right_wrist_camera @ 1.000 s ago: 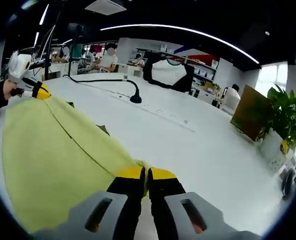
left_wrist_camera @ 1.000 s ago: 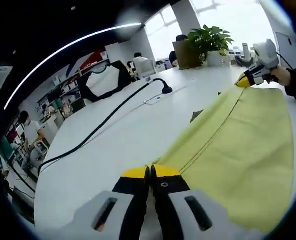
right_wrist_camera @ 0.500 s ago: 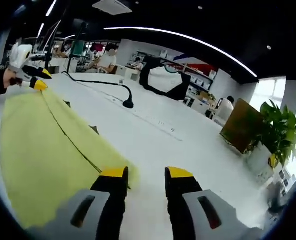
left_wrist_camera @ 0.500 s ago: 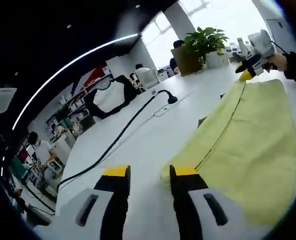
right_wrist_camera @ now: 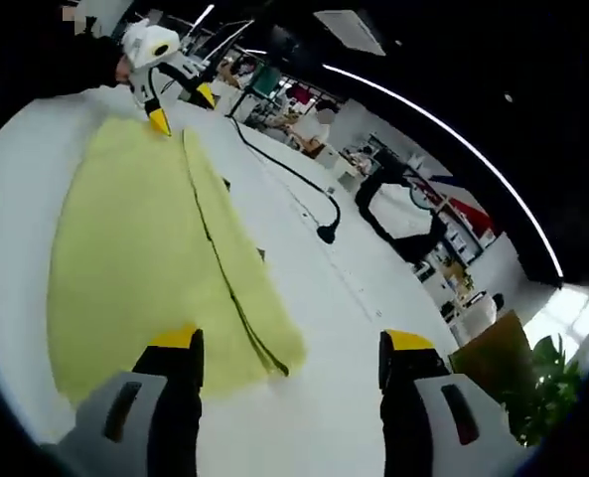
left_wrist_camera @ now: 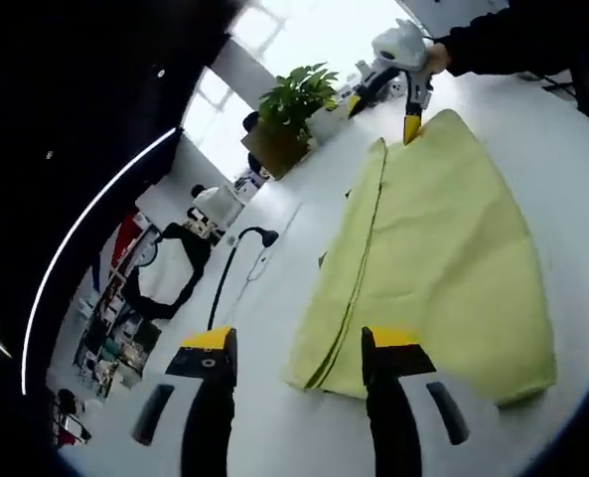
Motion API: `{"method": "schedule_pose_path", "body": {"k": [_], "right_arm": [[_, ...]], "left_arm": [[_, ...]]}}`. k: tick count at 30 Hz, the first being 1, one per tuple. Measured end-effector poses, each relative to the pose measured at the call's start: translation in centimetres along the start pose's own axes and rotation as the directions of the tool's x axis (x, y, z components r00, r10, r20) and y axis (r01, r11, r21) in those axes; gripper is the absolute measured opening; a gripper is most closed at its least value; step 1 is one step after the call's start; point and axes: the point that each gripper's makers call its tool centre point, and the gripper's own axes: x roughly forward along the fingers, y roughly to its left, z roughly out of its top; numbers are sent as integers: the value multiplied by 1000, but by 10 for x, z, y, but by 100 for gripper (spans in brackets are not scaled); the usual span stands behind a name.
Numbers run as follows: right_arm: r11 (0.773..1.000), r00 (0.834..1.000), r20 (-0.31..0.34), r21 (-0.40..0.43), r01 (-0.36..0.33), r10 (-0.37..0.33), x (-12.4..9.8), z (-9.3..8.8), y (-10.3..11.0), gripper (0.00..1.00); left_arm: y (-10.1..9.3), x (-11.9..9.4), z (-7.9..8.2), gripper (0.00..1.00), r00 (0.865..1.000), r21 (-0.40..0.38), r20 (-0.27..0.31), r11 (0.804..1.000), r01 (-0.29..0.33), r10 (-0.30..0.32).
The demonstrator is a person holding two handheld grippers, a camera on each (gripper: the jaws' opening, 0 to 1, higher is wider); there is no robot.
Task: Fold the garment on the visible template until the final outline fits inside the template.
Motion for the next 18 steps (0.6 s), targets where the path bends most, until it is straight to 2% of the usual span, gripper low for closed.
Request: {"method": "schedule_pose_path", "body": {"k": [1, 2, 5, 6, 7, 8, 9, 12, 15, 16, 17, 18], "right_arm": [[999, 999, 2, 10, -52, 52, 4, 0, 6, 66], [997, 997, 6, 23, -74, 74, 6, 1, 9, 61], [996, 996, 1, 30, -84, 84, 17, -4, 6, 48], [995, 996, -9, 34, -92, 92, 19, -6, 7, 43], [991, 994, 10, 70, -111, 111, 21, -5, 10, 40], [977, 990, 29, 163, -140, 137, 23, -5, 14, 36], [968, 989, 42, 205, -146, 140, 25, -6, 15, 33], [959, 988, 84, 244, -143, 126, 28, -10, 11, 29], [951, 987, 99, 273, -147, 124, 31, -12, 8, 27], [947, 989, 98, 290, -138, 114, 33, -14, 5, 26], [949, 990, 97, 288, -130, 106, 35, -15, 3, 24], [952, 990, 96, 279, -122, 99, 36, -15, 2, 22]], "left_arm": [[-4, 3, -2, 52, 1000, 4, -10, 1000, 24, -24], [-6, 6, -2, 49, 999, 7, -8, 999, 35, -35], [-12, 12, -11, 37, 996, -4, -47, 997, 74, -74], [-12, 13, -9, 33, 997, -21, -32, 997, 75, -76], [-16, 13, -10, 31, 995, -80, -31, 992, 95, -98], [-17, 15, -11, 28, 994, -153, -33, 983, 100, -106], [-20, 15, -12, 25, 991, -182, -30, 976, 119, -127], [-18, 18, -12, 21, 992, -146, -11, 982, 122, -125], [-19, 19, -14, 19, 989, -263, -2, 954, 142, -147], [-19, 20, -14, 18, 987, -314, 4, 937, 153, -159], [-19, 20, -14, 17, 987, -318, 8, 935, 155, -160], [-18, 20, -14, 17, 988, -293, 10, 944, 151, -155]]}}
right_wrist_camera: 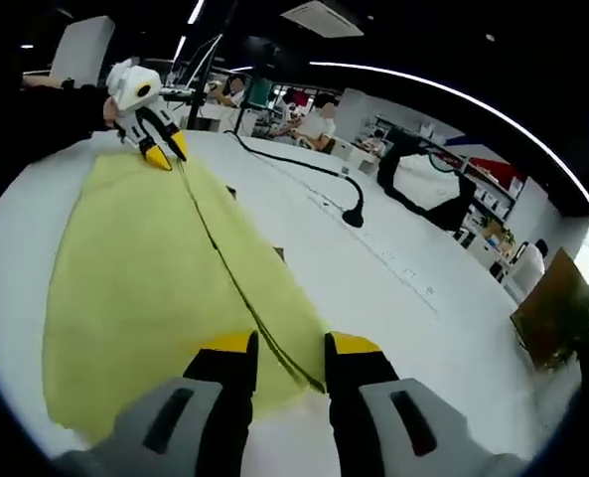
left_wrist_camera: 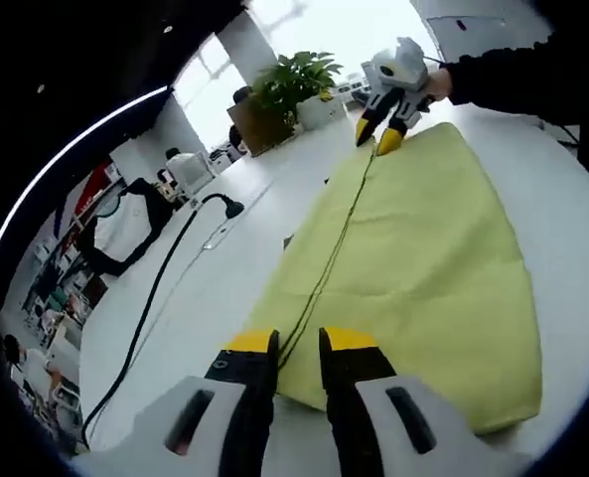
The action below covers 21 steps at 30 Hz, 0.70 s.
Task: Fold the garment on the visible template until the final outline fits inside the template.
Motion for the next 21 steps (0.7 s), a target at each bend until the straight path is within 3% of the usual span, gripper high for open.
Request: {"method": "schedule_pose_path", "body": {"k": [2, 4, 6, 7, 10, 12, 16, 19, 21], "right_arm": [[999, 1000, 5, -46, 23, -22, 1, 2, -2, 20], [986, 998, -18, -159, 49, -53, 3, 3, -5, 19], [952, 996, -37, -297, 71, -86, 3, 5, -7, 17], [917, 993, -50, -392, 76, -104, 4, 7, -6, 17], [861, 992, -86, -507, 37, -93, 9, 8, 4, 11], [839, 990, -99, -544, 29, -99, 11, 9, 5, 9], [841, 986, -134, -540, 13, -101, 16, 7, 4, 4], [818, 984, -150, -576, -9, -94, 15, 6, 7, 0], [830, 984, -151, -558, -9, -91, 13, 7, 7, 0]], "left_arm": [[-3, 0, 1, 15, 1000, 20, 4, 1000, 4, -4], [-5, 1, 1, 12, 1000, 26, 6, 1000, 9, -9], [-6, 1, 1, 11, 1000, 58, 7, 998, 7, -8], [-6, 1, 2, 11, 1000, 64, 4, 998, 7, -7], [-7, 1, 2, 11, 1000, 78, -8, 997, 4, -4], [-8, 0, 2, 11, 1000, 88, -13, 996, 2, -1], [-6, 0, 2, 12, 1000, 97, -14, 995, -7, 8], [4, -2, 4, 22, 998, 140, -38, 989, -48, 54], [8, -3, 1, 23, 994, 114, -86, 992, -57, 67]]}}
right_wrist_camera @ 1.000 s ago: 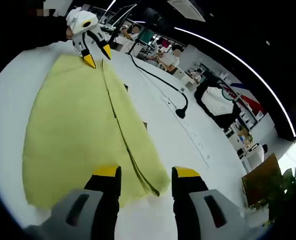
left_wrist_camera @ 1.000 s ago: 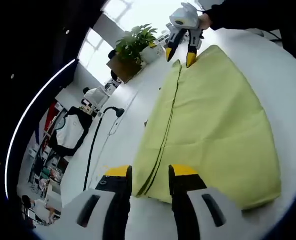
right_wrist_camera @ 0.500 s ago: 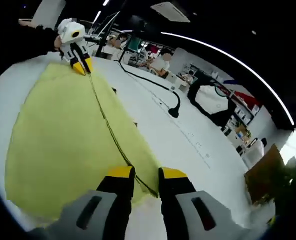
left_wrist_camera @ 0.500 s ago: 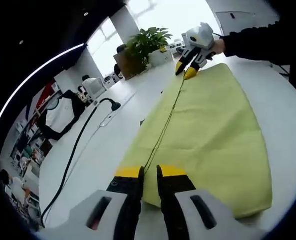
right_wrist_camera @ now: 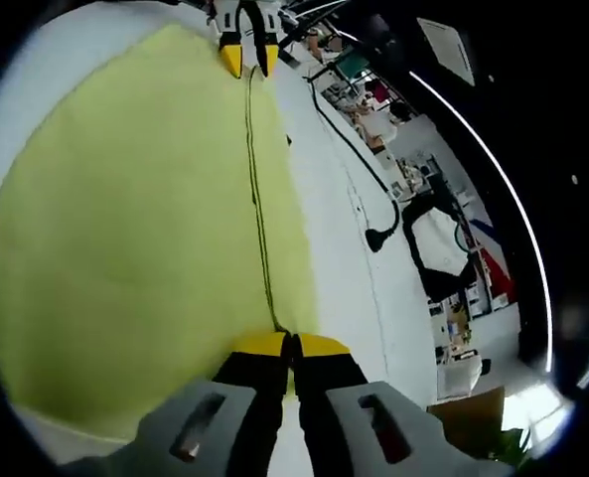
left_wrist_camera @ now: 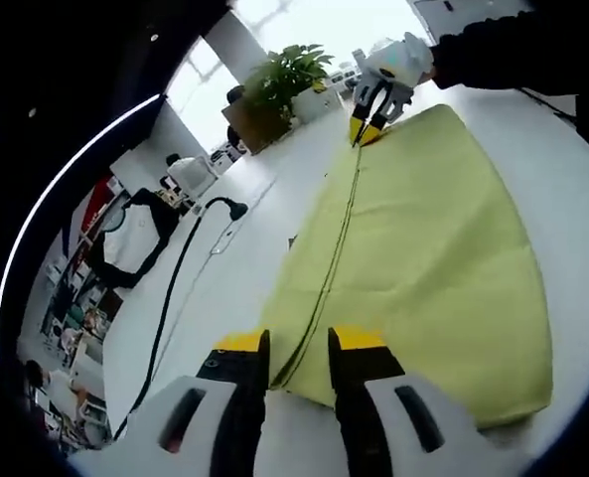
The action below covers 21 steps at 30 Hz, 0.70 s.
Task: Fold the garment on the visible template until the final outline fits inside the template.
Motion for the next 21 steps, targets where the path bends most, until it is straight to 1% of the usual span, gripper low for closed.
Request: {"method": "schedule_pose_path", "body": {"k": [1, 2, 3, 5, 6, 7, 8, 9, 10, 11, 12, 13, 14, 15, 16, 17, 19, 21], "right_arm": [[1000, 1000, 4, 3, 0, 0, -1, 1, 0, 0], [1000, 1000, 8, 4, -1, 1, -2, 1, -1, 0], [1000, 1000, 9, 4, -4, 4, -2, 0, -1, 0], [1000, 1000, 15, 4, -8, 8, -4, 0, -1, 0], [1000, 1000, 18, 5, -9, 9, -5, 1, -2, 0], [1000, 1000, 24, 8, -9, 8, -6, 1, -3, 0], [1000, 1000, 29, 13, -10, 9, -6, 2, -4, 0], [1000, 999, 36, 25, -14, 13, -7, 3, -4, 0], [999, 999, 44, 42, -15, 13, -7, 3, -6, 0], [999, 999, 45, 40, -12, 10, -8, 3, -8, 0], [999, 999, 46, 39, -11, 9, -8, 3, -8, 0], [999, 999, 47, 39, -9, 7, -8, 4, -9, 0], [999, 999, 51, 44, -7, 4, -9, 4, -11, 0], [999, 999, 52, 46, -6, 4, -9, 4, -11, 0], [999, 999, 54, 53, -4, 1, -9, 5, -12, 0], [999, 998, 56, 54, -3, 0, -10, 5, -12, 0], [998, 998, 60, 56, 0, -3, -11, 5, -13, 0], [997, 998, 63, 76, -5, 0, -13, 8, -14, 0]], "left_arm": [[-3, 2, -1, 20, 1000, 17, -15, 999, 27, -27], [-5, 2, -1, 19, 999, 47, -18, 998, 43, -42], [-3, 3, 0, 19, 999, 74, -21, 996, 41, -40], [2, 4, -3, 19, 997, 54, -58, 997, 52, -49], [3, 5, -4, 19, 996, 47, -68, 997, 58, -55], [7, 5, -7, 19, 994, 65, -93, 996, 65, -58], [8, 4, -9, 19, 991, 102, -117, 992, 77, -65], [10, 5, -10, 19, 989, 128, -130, 988, 88, -71], [9, 5, -12, 17, 983, 145, -162, 984, 107, -83], [7, 5, -16, 14, 976, 156, -197, 980, 127, -95], [6, 6, -18, 11, 970, 187, -225, 973, 138, -95], [4, 8, -17, 7, 970, 197, -221, 970, 144, -99], [1, 9, -16, 4, 967, 206, -230, 967, 153, -104], [0, 10, -16, 3, 967, 219, -237, 964, 148, -95], [2, 10, -16, 3, 966, 269, -249, 952, 144, -75], [-1, 9, -15, 2, 965, 278, -251, 949, 147, -75], [-3, 8, -15, 2, 964, 264, -258, 954, 139, -69], [-2, 6, -14, 2, 963, 278, -266, 952, 127, -51]]}}
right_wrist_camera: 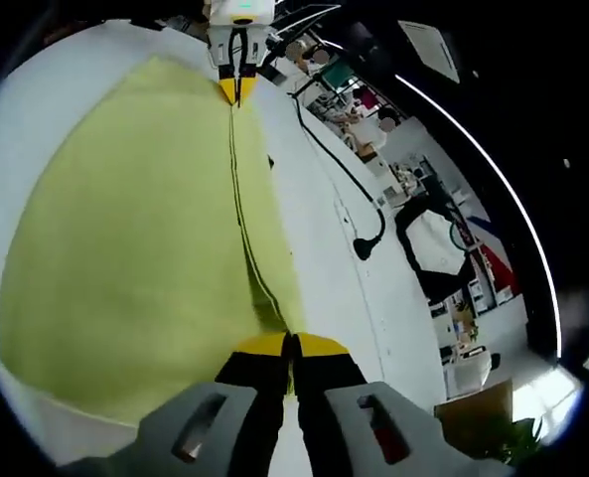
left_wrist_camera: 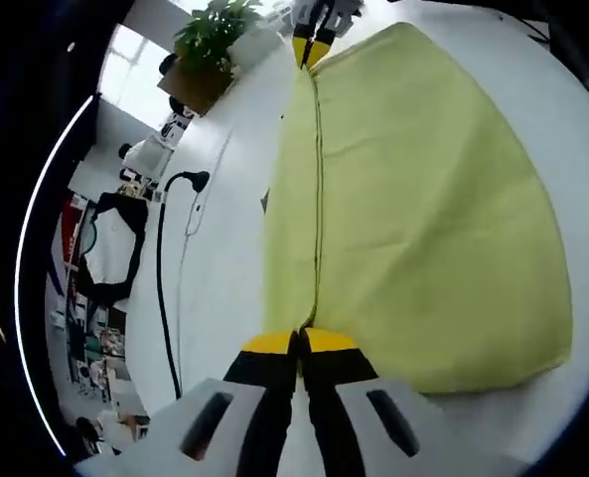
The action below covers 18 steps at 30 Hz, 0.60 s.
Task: Fold the garment on the visible template until the final outline fits inside the template.
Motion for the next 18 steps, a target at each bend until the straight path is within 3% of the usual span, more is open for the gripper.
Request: {"method": "schedule_pose_path", "body": {"k": [2, 6, 9, 13, 16, 18], "right_arm": [[998, 1000, 3, 60, -26, 26, -2, 5, 2, 0], [996, 999, -41, 88, -11, 14, 0, 7, -6, 0], [975, 1000, -29, 223, -3, 10, 2, 9, -14, 0], [970, 999, -33, 242, -5, 14, 8, 5, -24, 0], [946, 999, -48, 325, -3, 20, 14, -1, -30, 0], [929, 999, -47, 370, 4, 15, 18, -4, -34, 0]], "left_arm": [[5, -2, 1, 2, 1000, 11, 3, 1000, -23, 23], [17, -5, 4, 2, 999, -47, 29, 998, -41, 43], [26, -7, 6, 2, 997, -81, 52, 995, -50, 55], [47, -10, 4, 1, 994, -183, 75, 980, -71, 86], [62, -8, 4, 1, 989, -295, 107, 953, -65, 101], [68, -5, 2, 1, 989, -315, 104, 946, -70, 108]]}}
